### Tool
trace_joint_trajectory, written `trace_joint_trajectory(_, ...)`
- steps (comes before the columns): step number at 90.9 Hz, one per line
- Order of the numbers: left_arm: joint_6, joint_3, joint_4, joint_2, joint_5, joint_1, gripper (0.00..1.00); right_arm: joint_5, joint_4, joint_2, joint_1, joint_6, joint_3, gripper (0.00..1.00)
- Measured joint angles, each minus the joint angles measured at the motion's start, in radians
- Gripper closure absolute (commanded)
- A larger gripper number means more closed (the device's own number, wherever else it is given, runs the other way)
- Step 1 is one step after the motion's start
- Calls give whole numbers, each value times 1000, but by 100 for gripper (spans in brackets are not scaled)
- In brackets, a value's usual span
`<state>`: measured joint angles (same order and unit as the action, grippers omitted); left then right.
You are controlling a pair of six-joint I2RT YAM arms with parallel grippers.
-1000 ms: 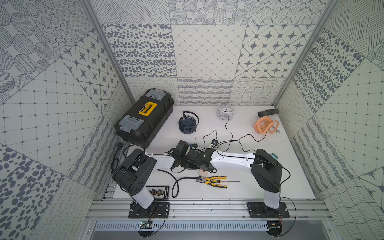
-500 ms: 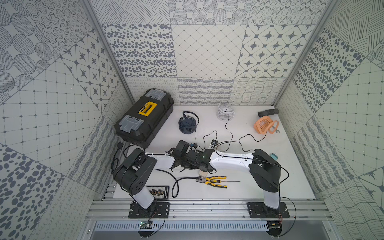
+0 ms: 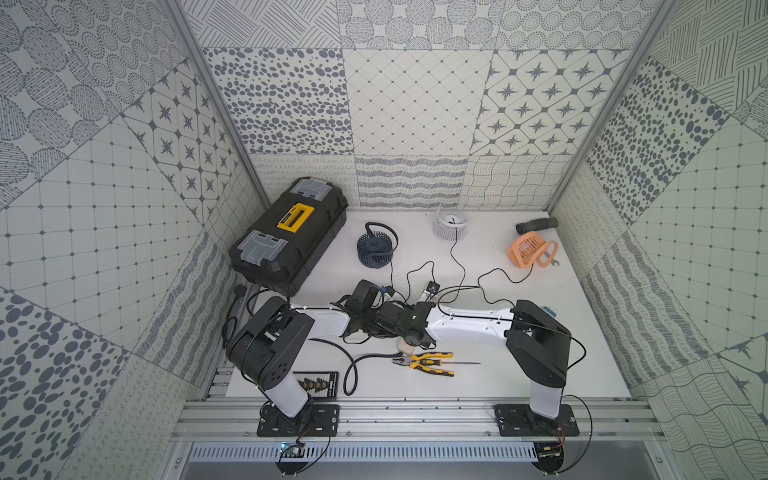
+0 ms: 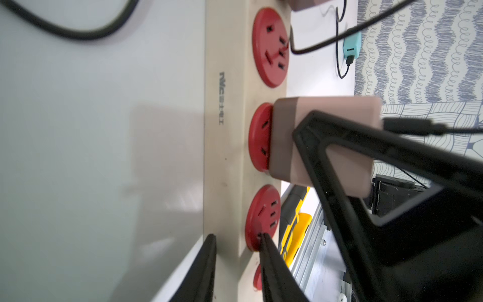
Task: Plug the desk fan into the power strip
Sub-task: Insert the plug into the socket.
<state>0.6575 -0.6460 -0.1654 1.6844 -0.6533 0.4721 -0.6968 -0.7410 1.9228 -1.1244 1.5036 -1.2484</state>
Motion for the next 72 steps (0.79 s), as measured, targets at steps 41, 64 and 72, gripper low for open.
trace_joint_trajectory(41, -5, -8, 24, -4, 9, 0, 66, 184, -85, -40, -3, -79, -32, 42)
trace_joint_trajectory(64, -27, -10, 77, -50, 60, 0, 54, 248, -198, -219, -27, -135, -23, 21)
trace_joint_trajectory(72, -39, -10, 94, -82, 72, 0, 48, 240, -219, -344, -39, -144, 6, 14)
